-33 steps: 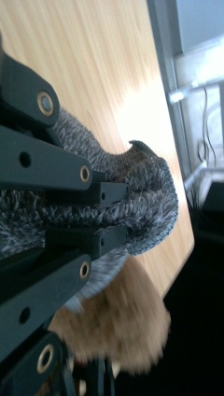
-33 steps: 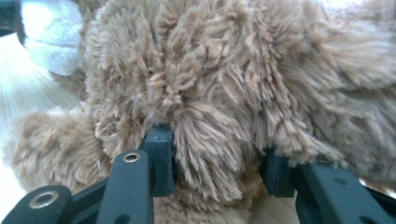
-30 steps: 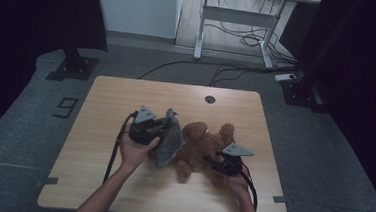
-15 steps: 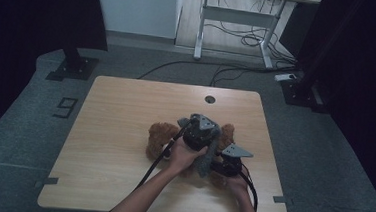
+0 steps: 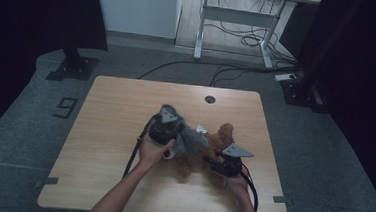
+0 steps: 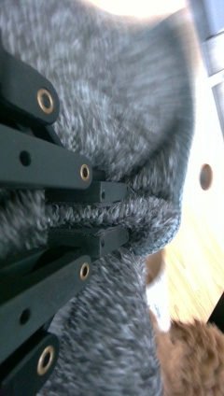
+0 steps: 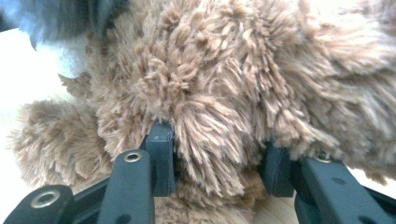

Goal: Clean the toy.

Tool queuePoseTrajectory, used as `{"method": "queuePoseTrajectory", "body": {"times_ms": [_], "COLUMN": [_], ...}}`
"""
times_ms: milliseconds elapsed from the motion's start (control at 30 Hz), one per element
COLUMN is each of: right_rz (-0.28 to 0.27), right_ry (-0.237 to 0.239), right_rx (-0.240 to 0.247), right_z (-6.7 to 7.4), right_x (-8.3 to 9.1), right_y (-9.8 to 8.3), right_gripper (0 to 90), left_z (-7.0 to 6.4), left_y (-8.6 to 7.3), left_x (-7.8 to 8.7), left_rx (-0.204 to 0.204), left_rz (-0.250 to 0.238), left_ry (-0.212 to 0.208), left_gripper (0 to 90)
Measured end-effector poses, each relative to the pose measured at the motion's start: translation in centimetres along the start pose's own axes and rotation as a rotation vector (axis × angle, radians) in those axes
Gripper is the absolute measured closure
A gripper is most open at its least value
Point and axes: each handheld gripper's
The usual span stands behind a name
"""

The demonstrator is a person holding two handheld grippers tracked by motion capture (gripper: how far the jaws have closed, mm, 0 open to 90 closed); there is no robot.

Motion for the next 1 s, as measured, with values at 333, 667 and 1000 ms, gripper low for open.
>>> {"method": "queuePoseTrajectory", "body": {"times_ms": [333, 667, 1000], "right_rz": [-0.001, 0.0, -0.014], "right_ry": [-0.001, 0.001, -0.005], "right_rx": [0.002, -0.004, 0.025], "right_z": [0.1, 0.0, 0.6], "right_x": [0.0, -0.1, -0.2], "right_y": [0.0, 0.0, 0.3], "right_gripper": [54.4, 54.5, 57.3], "left_z": [3.2, 6.3, 5.6], "left_y": [-2.8, -8.5, -7.2], "left_x": [3.4, 2.6, 2.2], "left_rx": [0.059, 0.178, 0.23], "left_rz": [-0.035, 0.075, 0.022], "left_ry": [0.052, 0.044, -0.04], "left_gripper": [80.3, 80.2, 81.6]}}
Point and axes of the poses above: each handheld gripper's, and its own axes: x roughly backward along the jaws, y roughly out of its top, z roughly to its left, and after that the axes turned 14 degrees about -x, right-handed
